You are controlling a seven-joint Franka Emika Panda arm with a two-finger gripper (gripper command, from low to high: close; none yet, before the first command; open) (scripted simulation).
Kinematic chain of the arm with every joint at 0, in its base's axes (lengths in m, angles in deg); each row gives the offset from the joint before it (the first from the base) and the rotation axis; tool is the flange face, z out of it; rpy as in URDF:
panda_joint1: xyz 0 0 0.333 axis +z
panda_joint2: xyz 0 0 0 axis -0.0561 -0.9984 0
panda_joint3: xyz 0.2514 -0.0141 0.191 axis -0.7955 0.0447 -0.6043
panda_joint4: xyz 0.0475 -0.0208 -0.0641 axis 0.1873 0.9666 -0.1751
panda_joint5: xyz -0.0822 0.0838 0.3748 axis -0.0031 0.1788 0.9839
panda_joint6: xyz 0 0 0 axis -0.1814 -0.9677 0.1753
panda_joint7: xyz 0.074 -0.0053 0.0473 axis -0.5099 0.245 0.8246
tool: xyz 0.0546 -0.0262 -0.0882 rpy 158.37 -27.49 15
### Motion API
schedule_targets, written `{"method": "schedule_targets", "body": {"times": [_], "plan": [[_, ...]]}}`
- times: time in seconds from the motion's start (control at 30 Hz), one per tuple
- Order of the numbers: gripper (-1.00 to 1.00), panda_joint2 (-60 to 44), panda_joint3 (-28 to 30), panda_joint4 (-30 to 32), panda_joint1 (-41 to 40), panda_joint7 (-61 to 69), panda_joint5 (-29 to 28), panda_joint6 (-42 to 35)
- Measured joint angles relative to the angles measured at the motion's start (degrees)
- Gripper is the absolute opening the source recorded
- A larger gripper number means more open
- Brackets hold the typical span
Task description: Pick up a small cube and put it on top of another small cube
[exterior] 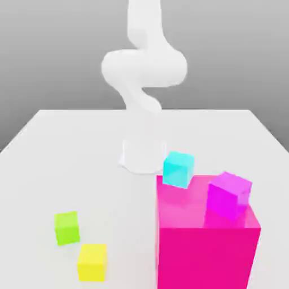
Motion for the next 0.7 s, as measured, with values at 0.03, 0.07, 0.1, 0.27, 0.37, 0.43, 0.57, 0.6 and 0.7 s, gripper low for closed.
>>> {"method": "schedule_targets", "body": {"times": [0.03,0.07,0.1,0.27,0.37,0.43,0.57,0.6,0.7], "plan": [[0.0,-2.3,-0.4,1.2,-1.7,-2.4,-0.5,1.4],[0.0,-4.6,-0.6,2.3,-3.2,-4.8,-1.0,2.7],[0.0,-6.7,-0.9,3.4,-4.7,-7.0,-1.4,3.9],[0.0,-17.3,-1.3,8.7,-11.5,-17.9,-3.5,10.0],[0.0,-23.5,-0.7,11.8,-14.7,-24.2,-4.6,13.6],[0.0,-27.7,0.0,13.9,-16.7,-28.2,-4.9,16.1],[0.0,-35.9,2.0,18.2,-19.8,-35.0,-4.1,21.0],[0.0,-38.0,2.5,19.3,-21.0,-36.3,-3.3,22.3],[0.0,-44.0,2.9,22.0,-22.9,-38.7,0.5,26.2]]}}
